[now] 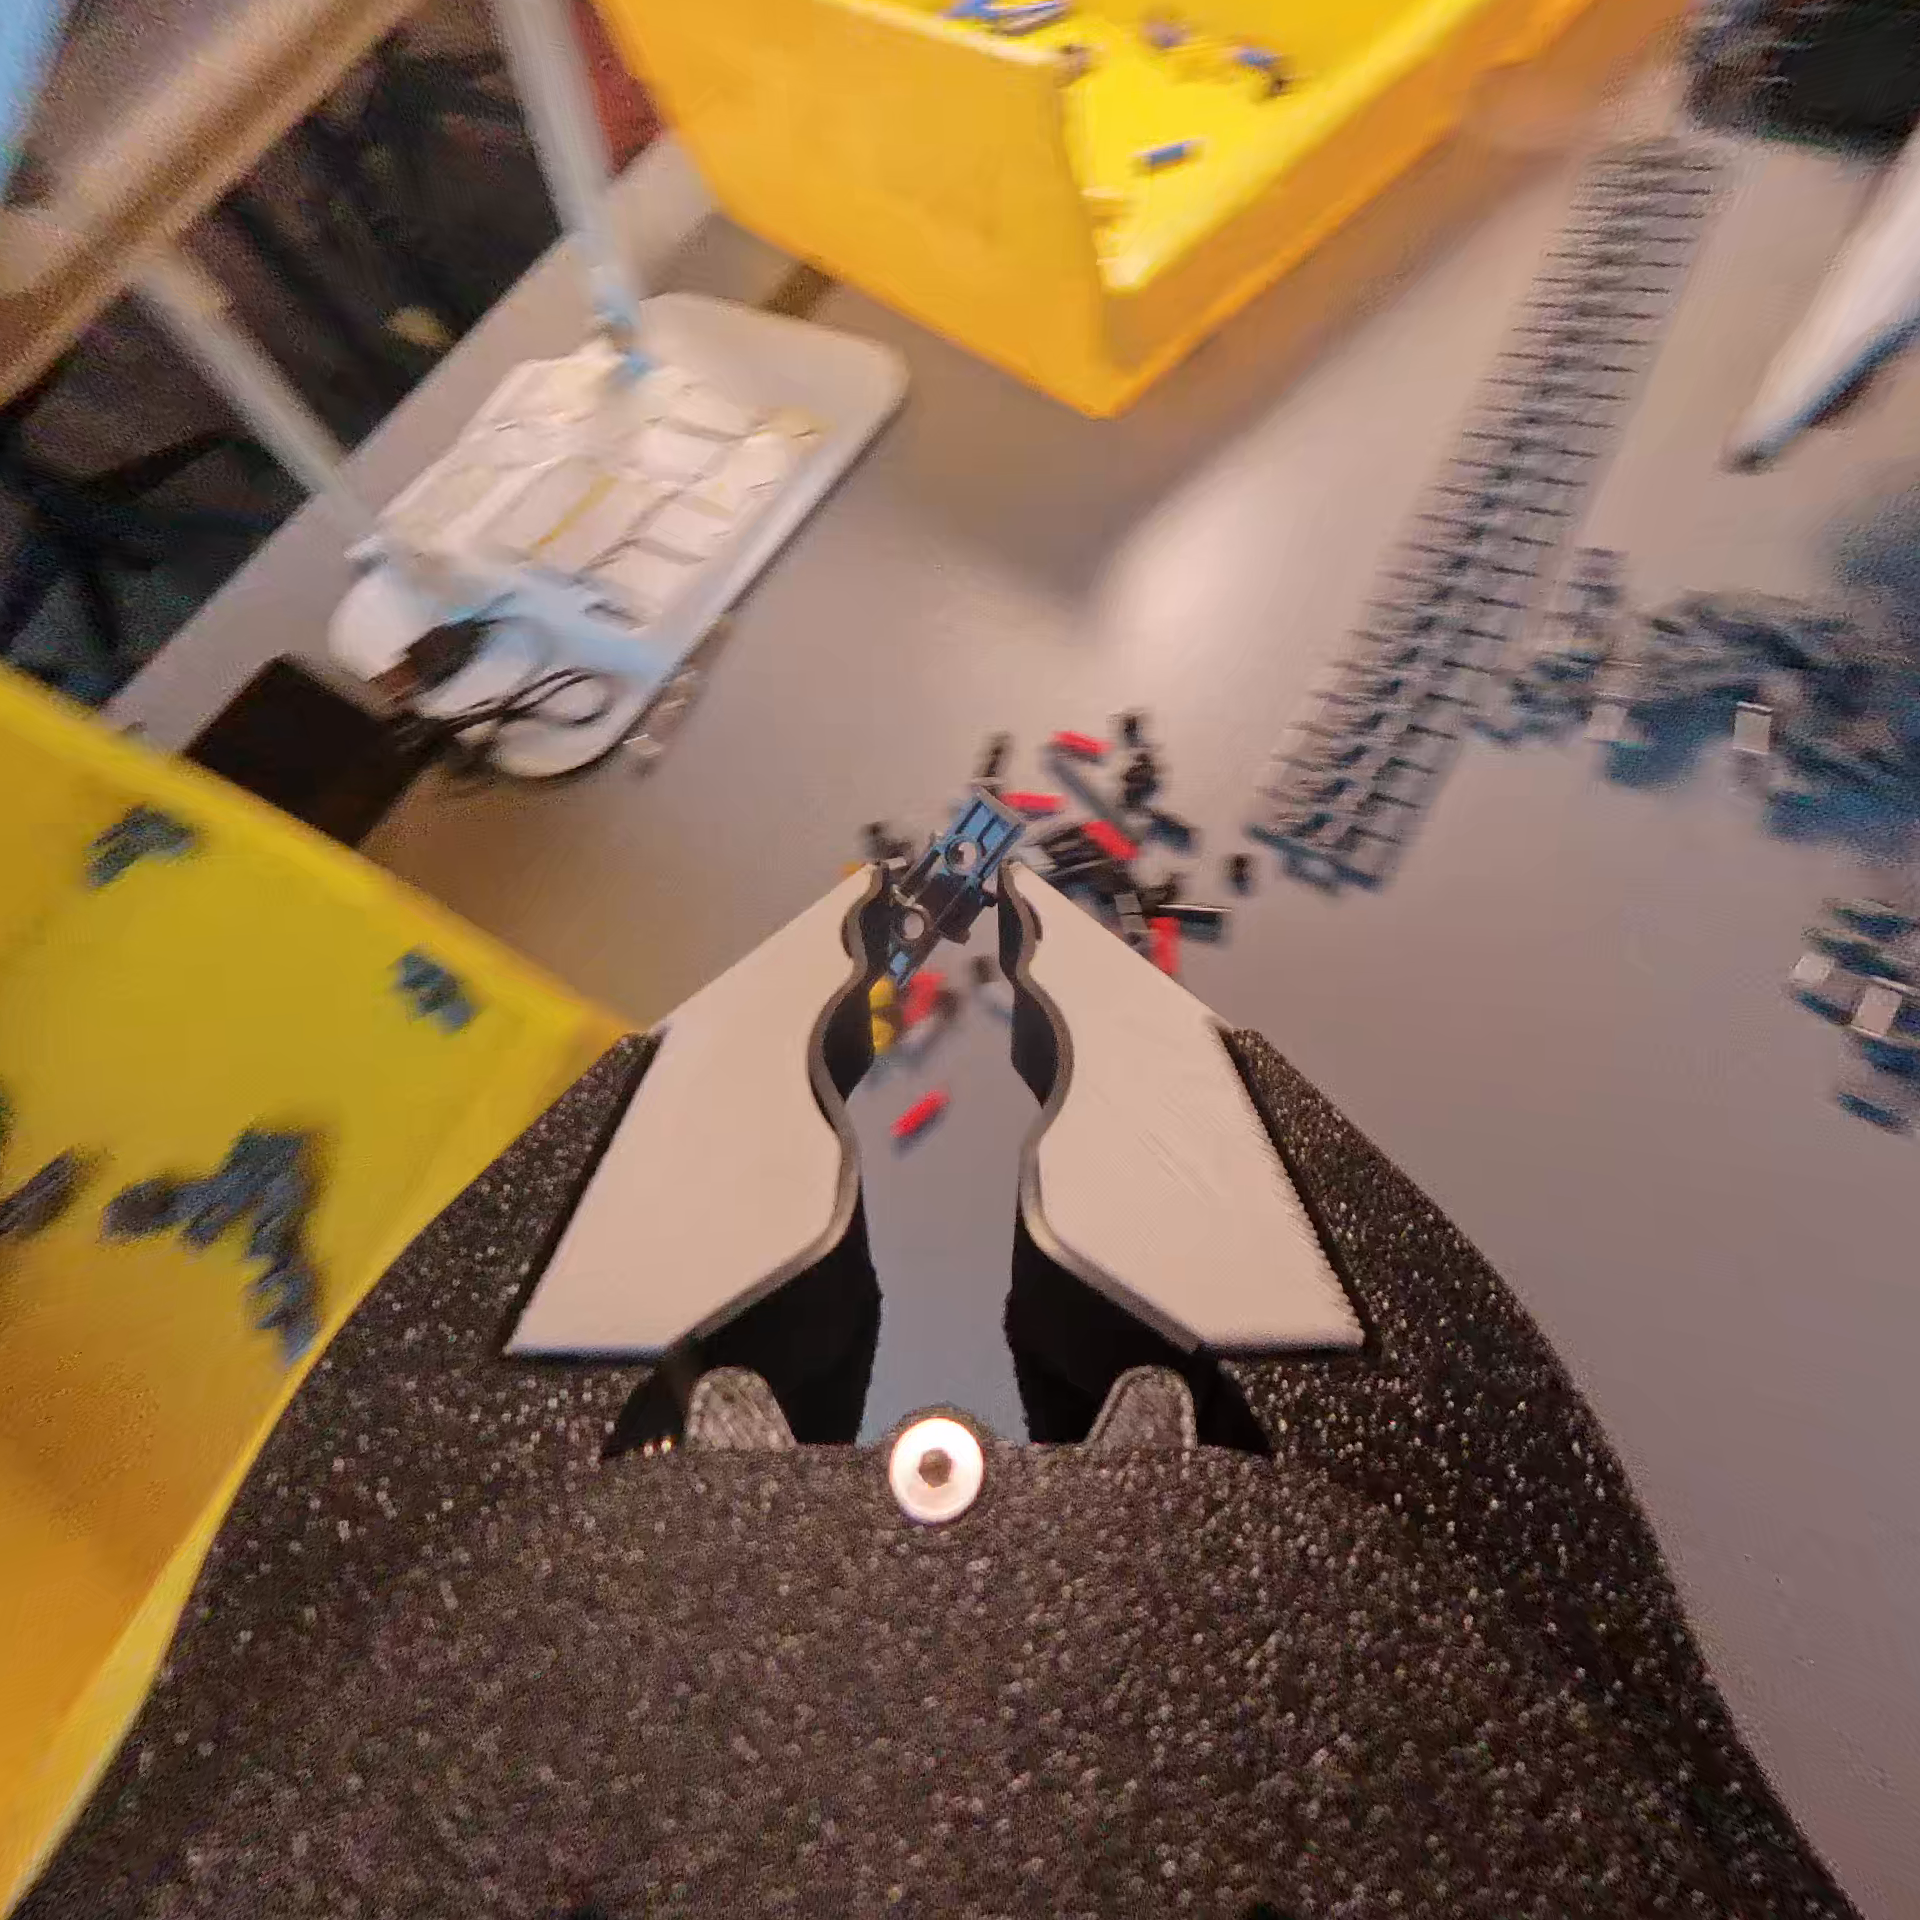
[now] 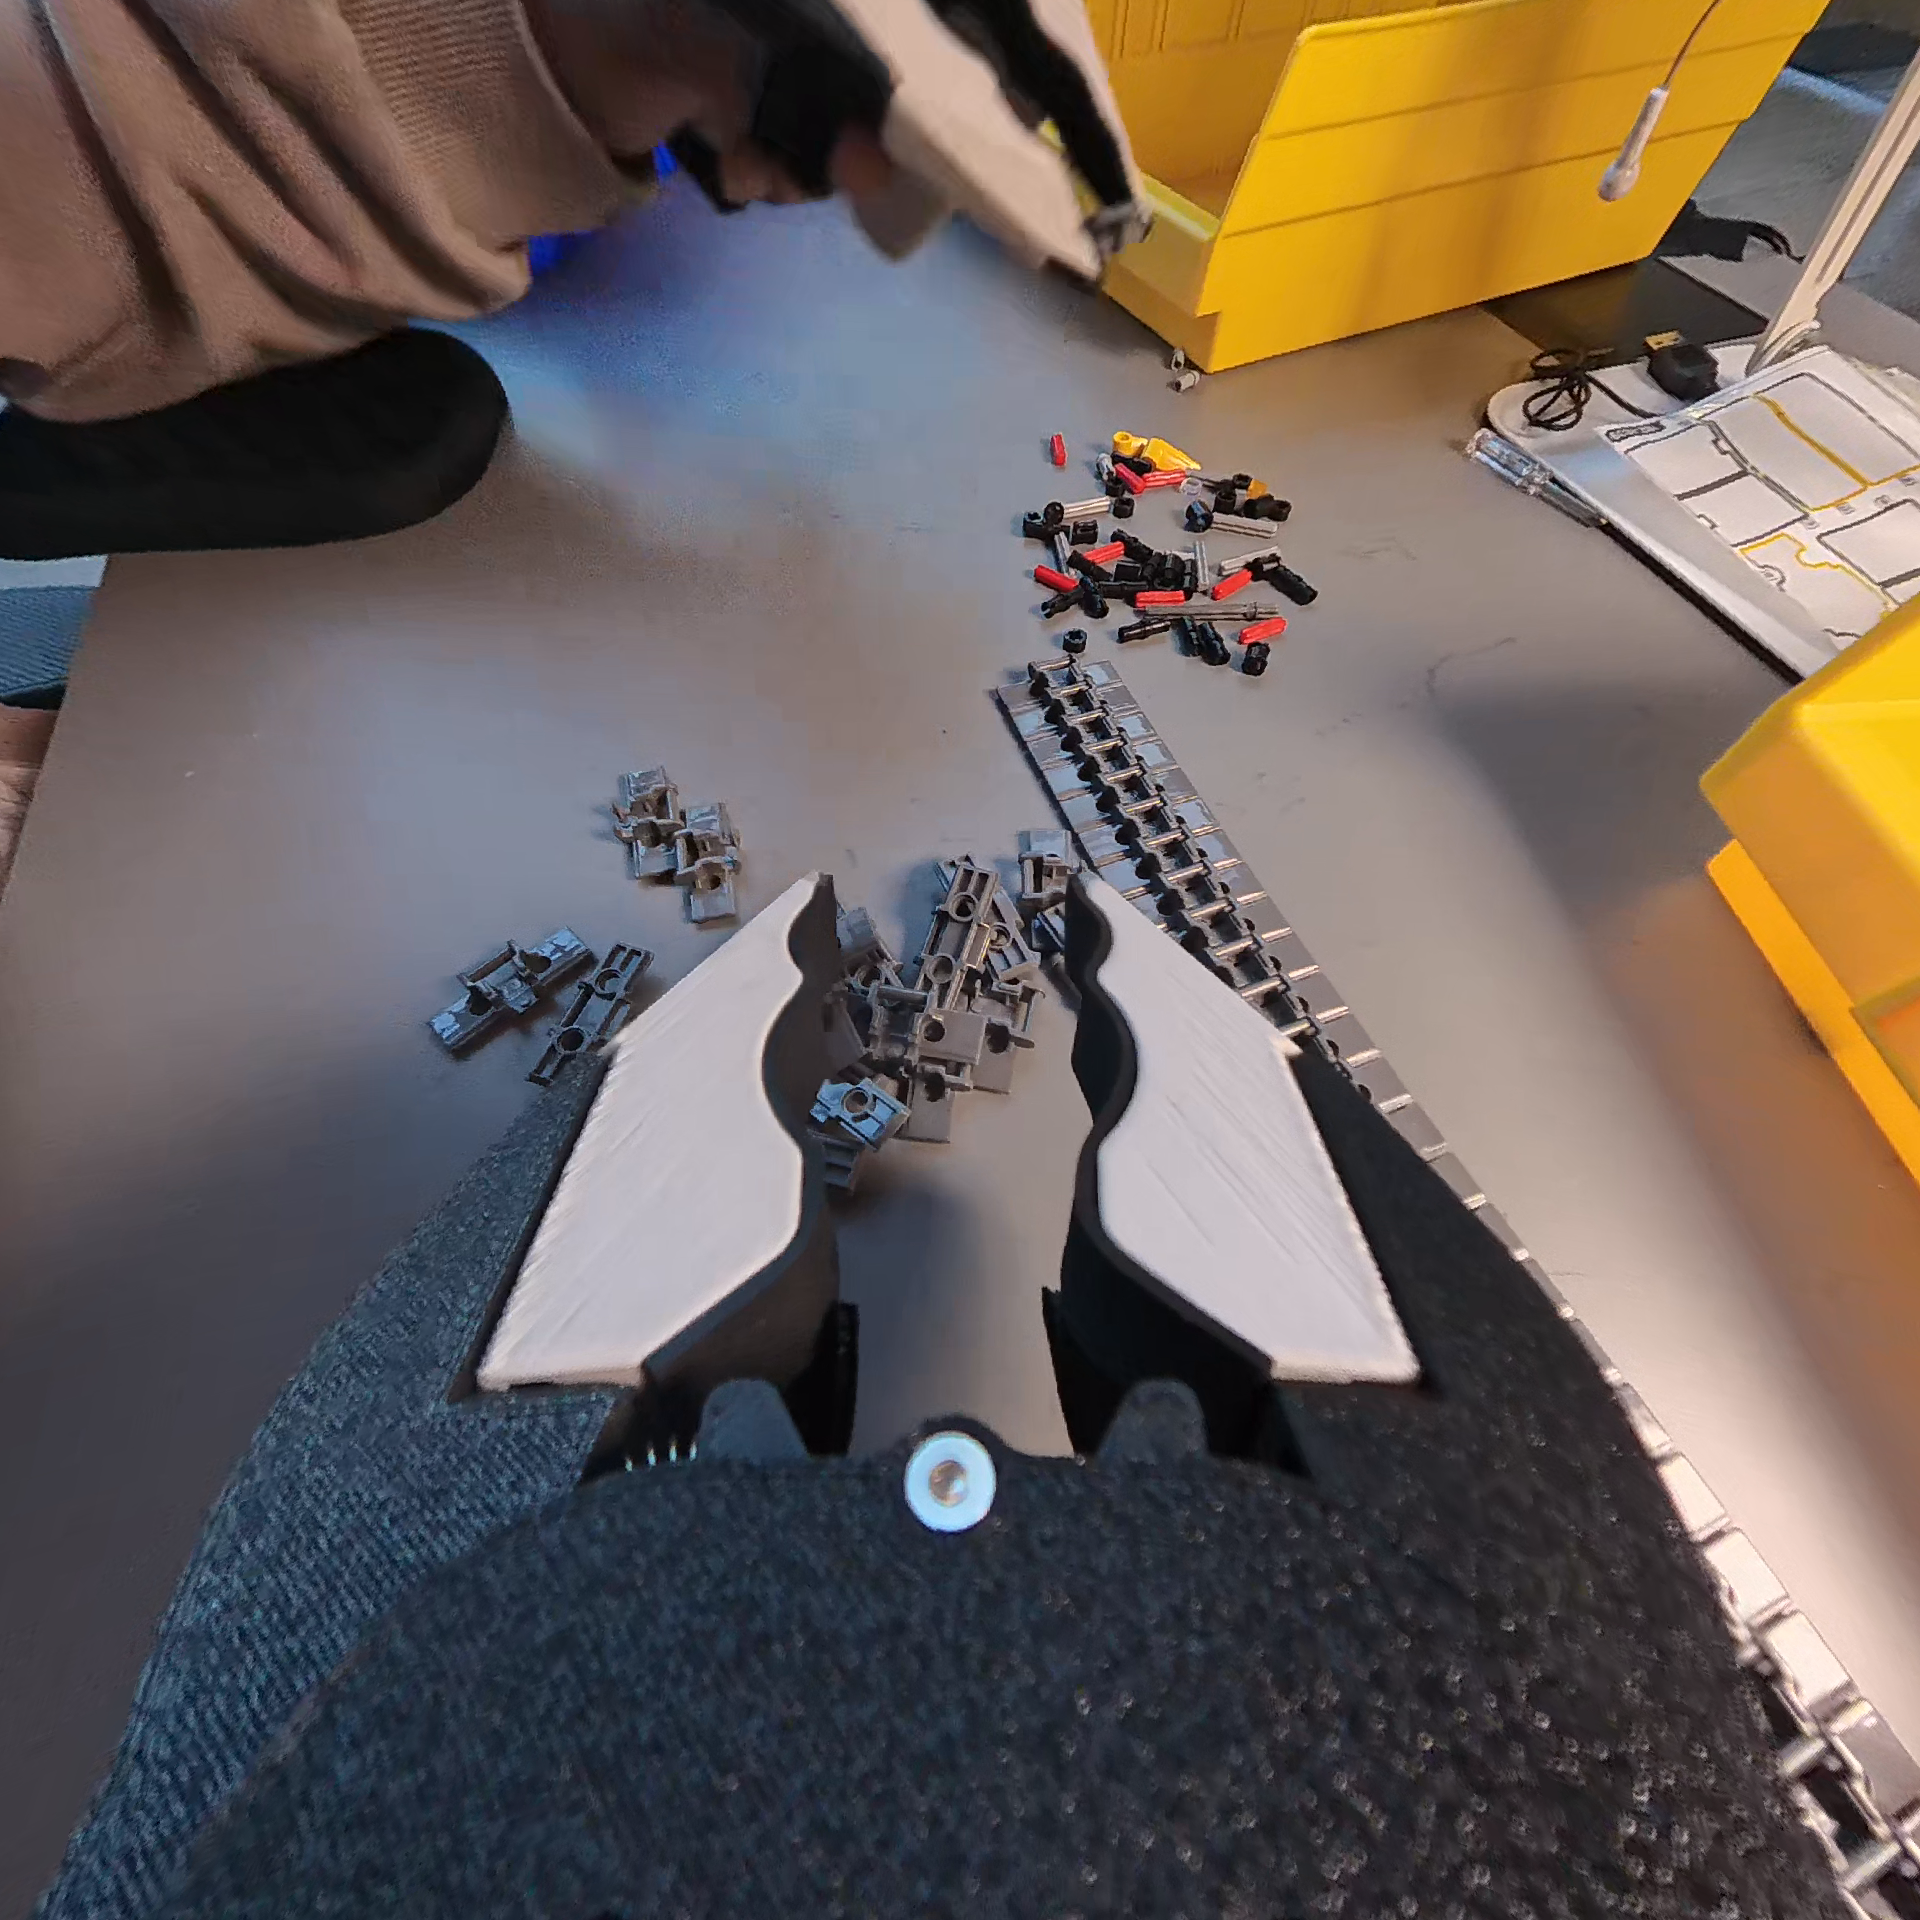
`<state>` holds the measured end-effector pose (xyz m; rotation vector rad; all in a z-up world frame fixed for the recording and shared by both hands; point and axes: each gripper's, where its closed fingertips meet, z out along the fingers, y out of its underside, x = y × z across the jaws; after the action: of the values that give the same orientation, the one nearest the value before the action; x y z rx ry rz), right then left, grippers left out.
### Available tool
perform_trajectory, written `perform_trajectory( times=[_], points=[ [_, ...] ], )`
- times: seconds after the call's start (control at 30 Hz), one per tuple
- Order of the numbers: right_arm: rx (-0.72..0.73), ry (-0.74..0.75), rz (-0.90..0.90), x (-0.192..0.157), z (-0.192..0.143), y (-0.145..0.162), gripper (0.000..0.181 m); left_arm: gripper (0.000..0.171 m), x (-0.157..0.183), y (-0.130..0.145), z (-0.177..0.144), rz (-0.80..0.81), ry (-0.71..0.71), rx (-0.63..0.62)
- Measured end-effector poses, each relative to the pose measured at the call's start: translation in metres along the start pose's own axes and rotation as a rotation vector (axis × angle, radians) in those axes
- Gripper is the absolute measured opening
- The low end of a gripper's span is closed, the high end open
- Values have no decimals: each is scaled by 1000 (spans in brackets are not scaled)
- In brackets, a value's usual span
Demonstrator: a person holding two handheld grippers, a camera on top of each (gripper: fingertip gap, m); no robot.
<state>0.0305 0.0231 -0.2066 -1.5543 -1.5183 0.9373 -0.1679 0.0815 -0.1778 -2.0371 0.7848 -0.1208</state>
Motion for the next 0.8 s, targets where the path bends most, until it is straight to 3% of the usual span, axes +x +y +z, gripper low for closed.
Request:
perform_trajectory(
  times=[0.13, 0.23, 0.37, 0.57, 0.67, 0.8],
  points=[
    [9, -69, -27, -15, 1, -3, 42, 21, -101, 31, -10, -171, -283, -113],
    [-33, -113, -73, -30, 4, 3, 43, 41, -111, 28, -13, -259, -287, -52],
    [-130, -133, -138, -40, 9, 18, 43, 44, -34, -2, -11, -183, -35, 67],
    [-228, -89, -130, -31, 12, 34, 33, 49, 87, 7, -8, -2, 240, 32],
    [-247, -75, -177, -33, 15, 35, 13, 46, 137, 10, -7, -16, 412, 29],
    [-223, -57, -245, -39, 19, 27, 13, 44, 185, 0, -5, -66, 583, 43]
  ],
)
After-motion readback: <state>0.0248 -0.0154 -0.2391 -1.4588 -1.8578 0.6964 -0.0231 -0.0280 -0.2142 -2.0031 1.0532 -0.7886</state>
